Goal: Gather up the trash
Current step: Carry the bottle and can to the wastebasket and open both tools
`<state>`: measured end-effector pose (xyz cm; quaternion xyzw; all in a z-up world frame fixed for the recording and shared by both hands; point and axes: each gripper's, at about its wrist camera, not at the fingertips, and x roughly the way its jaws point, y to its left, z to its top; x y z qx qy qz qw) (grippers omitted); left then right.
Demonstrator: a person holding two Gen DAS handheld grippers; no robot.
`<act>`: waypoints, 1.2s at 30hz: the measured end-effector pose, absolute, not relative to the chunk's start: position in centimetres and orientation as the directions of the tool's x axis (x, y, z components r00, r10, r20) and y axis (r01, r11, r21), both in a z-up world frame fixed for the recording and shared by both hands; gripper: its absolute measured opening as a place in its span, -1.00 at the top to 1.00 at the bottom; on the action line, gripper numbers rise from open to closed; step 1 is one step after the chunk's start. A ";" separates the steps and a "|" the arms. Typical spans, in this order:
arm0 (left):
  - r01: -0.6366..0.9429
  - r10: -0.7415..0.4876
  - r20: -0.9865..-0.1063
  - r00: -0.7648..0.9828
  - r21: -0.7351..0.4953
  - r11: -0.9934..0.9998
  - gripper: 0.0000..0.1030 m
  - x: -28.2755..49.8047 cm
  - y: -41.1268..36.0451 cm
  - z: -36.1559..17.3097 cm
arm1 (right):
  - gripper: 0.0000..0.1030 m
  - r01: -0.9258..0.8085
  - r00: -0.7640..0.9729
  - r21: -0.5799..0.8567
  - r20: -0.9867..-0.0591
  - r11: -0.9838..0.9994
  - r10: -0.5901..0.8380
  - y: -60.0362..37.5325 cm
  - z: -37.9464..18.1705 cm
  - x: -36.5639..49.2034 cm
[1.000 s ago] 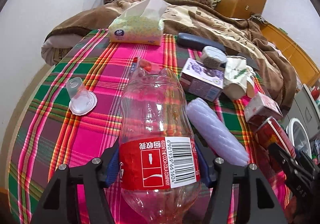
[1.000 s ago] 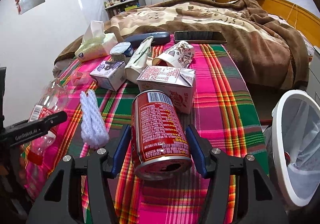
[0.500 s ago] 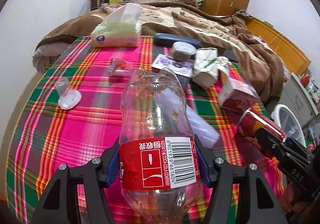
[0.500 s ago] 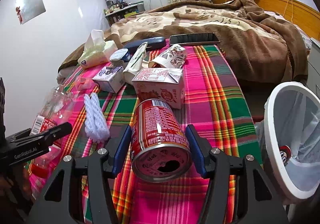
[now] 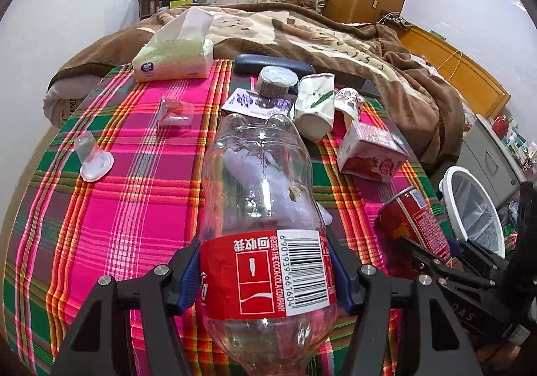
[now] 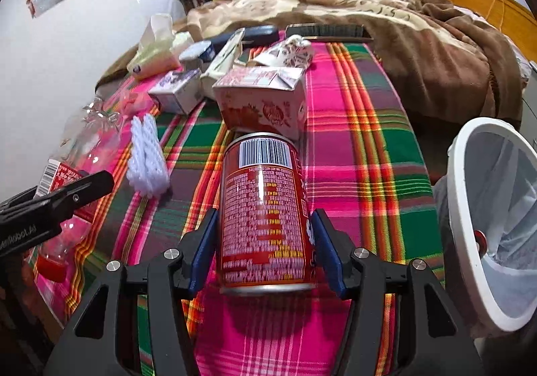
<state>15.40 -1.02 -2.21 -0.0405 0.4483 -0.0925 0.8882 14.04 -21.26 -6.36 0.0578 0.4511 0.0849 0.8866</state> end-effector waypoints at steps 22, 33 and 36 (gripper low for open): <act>0.237 -0.243 -0.772 0.587 -0.123 0.964 -0.23 14.2 -5.8 -0.7 | -0.07 0.022 0.698 0.193 -0.705 0.981 0.123 -26.9 -2.8 10.7; 0.370 -0.321 -0.746 0.584 -0.107 0.923 -0.23 13.7 -13.5 1.1 | -0.07 0.161 0.745 0.185 -0.667 0.969 0.004 -33.0 -1.2 8.6; 0.411 -0.350 -0.743 0.570 -0.110 0.905 -0.23 13.7 -15.7 1.3 | -0.07 0.202 0.745 0.187 -0.667 0.961 -0.026 -34.8 -1.2 8.3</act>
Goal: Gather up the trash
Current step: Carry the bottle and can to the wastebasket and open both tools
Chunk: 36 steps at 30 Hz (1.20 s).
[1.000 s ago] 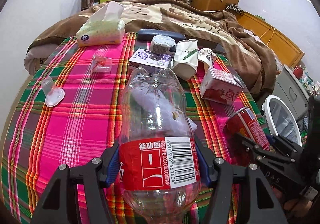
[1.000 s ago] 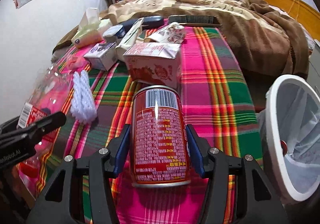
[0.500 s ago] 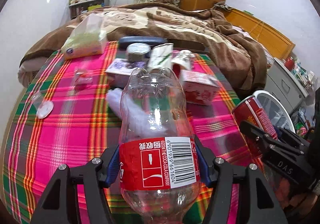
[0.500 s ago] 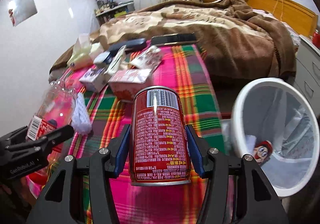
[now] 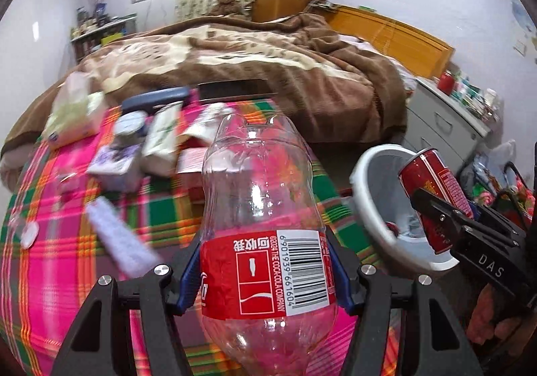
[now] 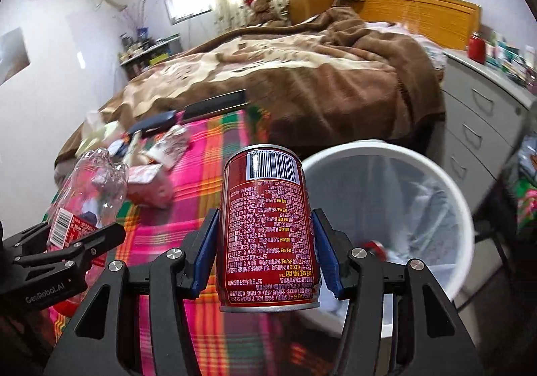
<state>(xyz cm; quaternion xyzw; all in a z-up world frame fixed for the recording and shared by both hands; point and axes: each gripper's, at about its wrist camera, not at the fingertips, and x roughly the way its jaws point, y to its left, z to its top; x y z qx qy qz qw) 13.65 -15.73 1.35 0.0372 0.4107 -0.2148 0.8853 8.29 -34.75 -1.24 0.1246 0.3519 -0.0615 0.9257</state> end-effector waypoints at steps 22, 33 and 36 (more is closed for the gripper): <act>0.648 -0.499 -0.763 0.410 -0.141 0.748 -0.23 13.8 -33.0 0.0 | -0.07 0.399 0.652 0.171 -0.744 0.901 -0.148 -43.8 -4.0 7.0; 0.625 -0.506 -0.761 0.407 -0.172 0.761 -0.47 14.8 -33.0 -0.7 | -0.28 0.401 0.651 0.195 -0.748 0.895 -0.129 -44.1 -4.3 6.6; 0.620 -0.519 -0.748 0.414 -0.186 0.762 -0.47 14.8 -32.1 -0.2 | -0.28 0.399 0.659 0.189 -0.740 0.897 -0.137 -43.8 -4.0 6.5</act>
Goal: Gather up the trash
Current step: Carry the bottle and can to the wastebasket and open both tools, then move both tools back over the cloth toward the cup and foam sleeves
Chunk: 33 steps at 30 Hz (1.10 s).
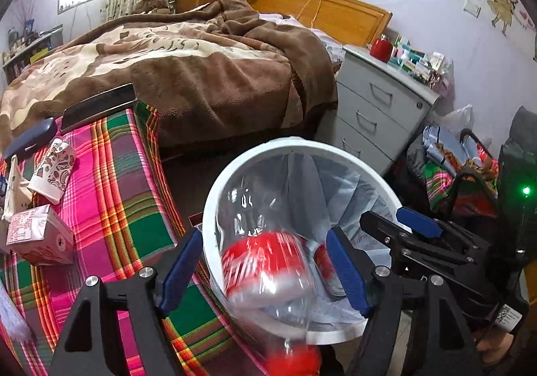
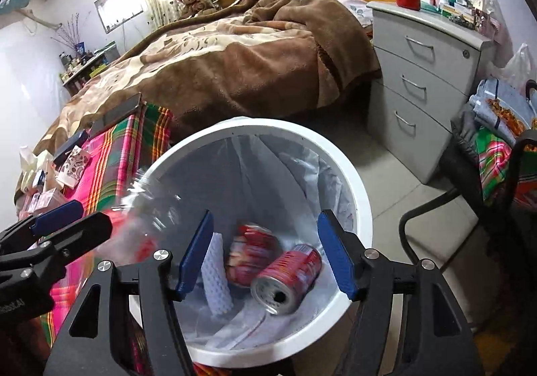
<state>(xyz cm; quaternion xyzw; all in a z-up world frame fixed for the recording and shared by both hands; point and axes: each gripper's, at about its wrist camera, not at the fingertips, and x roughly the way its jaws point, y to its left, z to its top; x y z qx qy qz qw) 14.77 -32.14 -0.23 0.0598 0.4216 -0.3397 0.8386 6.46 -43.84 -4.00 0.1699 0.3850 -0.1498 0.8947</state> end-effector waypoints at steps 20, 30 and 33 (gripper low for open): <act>0.520 -0.457 -0.722 0.520 -0.157 0.839 -0.47 13.4 -24.5 1.6 | -0.28 0.331 0.708 0.196 -0.698 0.923 -0.105 -39.8 -2.3 6.9; 0.430 -0.399 -0.705 0.586 -0.147 0.891 -0.47 13.0 -18.2 2.2 | -0.28 0.244 0.735 0.203 -0.677 0.948 -0.044 -35.8 -1.7 8.1; 0.390 -0.377 -0.706 0.599 -0.154 0.908 -0.47 13.2 -16.2 2.1 | -0.28 0.215 0.737 0.203 -0.676 0.955 -0.022 -34.4 -1.8 8.6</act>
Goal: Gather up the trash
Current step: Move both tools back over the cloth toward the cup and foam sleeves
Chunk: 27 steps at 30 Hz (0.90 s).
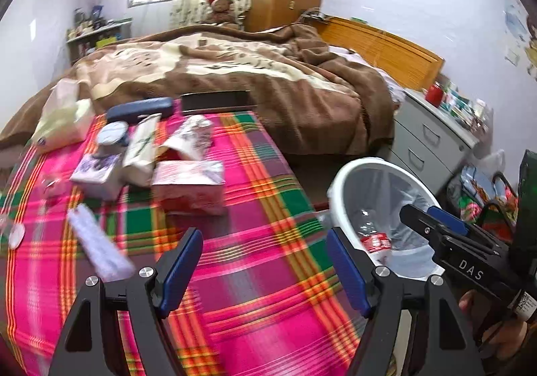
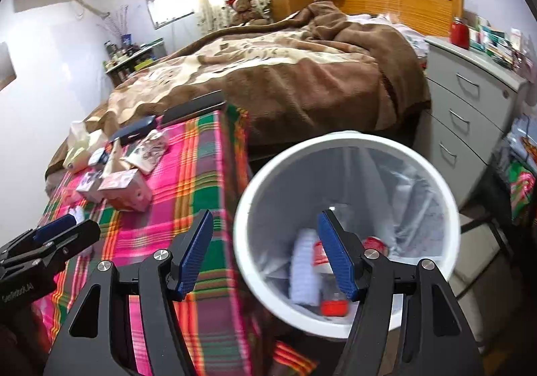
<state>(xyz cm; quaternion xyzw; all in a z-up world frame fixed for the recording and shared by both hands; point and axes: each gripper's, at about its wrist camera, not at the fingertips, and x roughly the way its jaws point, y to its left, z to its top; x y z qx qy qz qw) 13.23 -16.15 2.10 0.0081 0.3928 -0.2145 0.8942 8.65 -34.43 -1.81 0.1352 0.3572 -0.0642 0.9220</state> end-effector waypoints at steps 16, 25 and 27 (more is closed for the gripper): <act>0.166 -0.202 -0.704 0.681 -0.121 0.979 -0.47 14.7 -3.9 1.1 | -0.28 -0.026 0.733 0.200 -0.663 0.979 0.154 -25.4 -2.2 11.5; 0.005 -0.090 -0.706 0.703 -0.122 0.993 -0.47 16.1 3.9 0.4 | -0.28 -0.131 0.685 0.194 -0.691 0.972 0.230 -20.4 -2.9 13.4; -0.010 -0.081 -0.705 0.705 -0.125 0.992 -0.47 16.4 5.2 0.2 | -0.28 -0.148 0.676 0.194 -0.696 0.970 0.242 -19.5 -3.0 13.9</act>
